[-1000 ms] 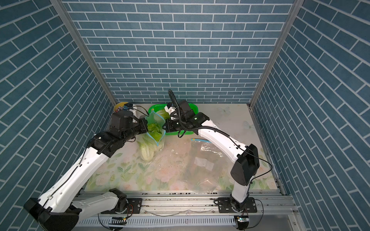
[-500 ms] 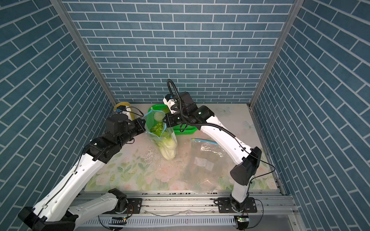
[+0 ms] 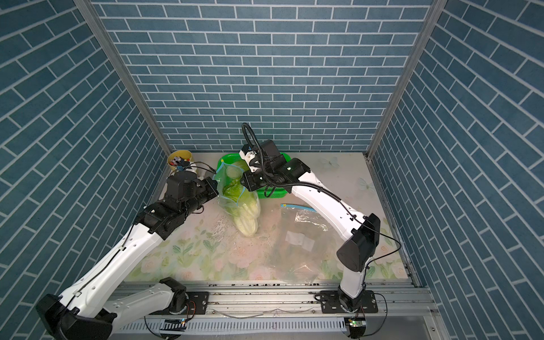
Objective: Put the chinese cabbages into a zipper bag and zip it
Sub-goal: Adjust the zipper food storage bag at the center of the board.
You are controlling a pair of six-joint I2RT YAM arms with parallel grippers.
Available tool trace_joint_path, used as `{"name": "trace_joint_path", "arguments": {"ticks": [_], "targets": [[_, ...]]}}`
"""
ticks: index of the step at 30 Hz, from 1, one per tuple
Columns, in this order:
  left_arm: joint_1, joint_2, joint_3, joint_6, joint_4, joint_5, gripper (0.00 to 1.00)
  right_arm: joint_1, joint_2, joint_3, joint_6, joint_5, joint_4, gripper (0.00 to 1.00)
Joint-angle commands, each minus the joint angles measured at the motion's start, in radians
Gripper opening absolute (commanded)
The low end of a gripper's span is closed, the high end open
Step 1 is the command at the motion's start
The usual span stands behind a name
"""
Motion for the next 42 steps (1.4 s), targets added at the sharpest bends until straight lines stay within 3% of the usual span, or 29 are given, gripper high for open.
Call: {"name": "trace_joint_path", "arguments": {"ticks": [1,10,23,32,42], "targets": [[0.005,0.001,0.013,0.012,0.006,-0.014,0.00,0.013,-0.104,-0.066,-0.047,0.062,0.032,0.35],[0.005,0.019,0.023,0.027,0.010,0.012,0.00,0.041,-0.283,-0.311,-0.044,0.129,0.121,0.47],[0.004,0.064,0.073,0.037,-0.006,0.009,0.00,0.127,-0.416,-0.588,-0.049,0.165,0.247,0.49],[0.004,0.083,0.081,0.038,0.007,0.014,0.00,0.169,-0.346,-0.560,-0.058,0.182,0.291,0.49],[0.005,0.098,0.099,0.035,0.015,0.017,0.00,0.209,-0.283,-0.442,-0.120,0.283,0.276,0.48]]}}
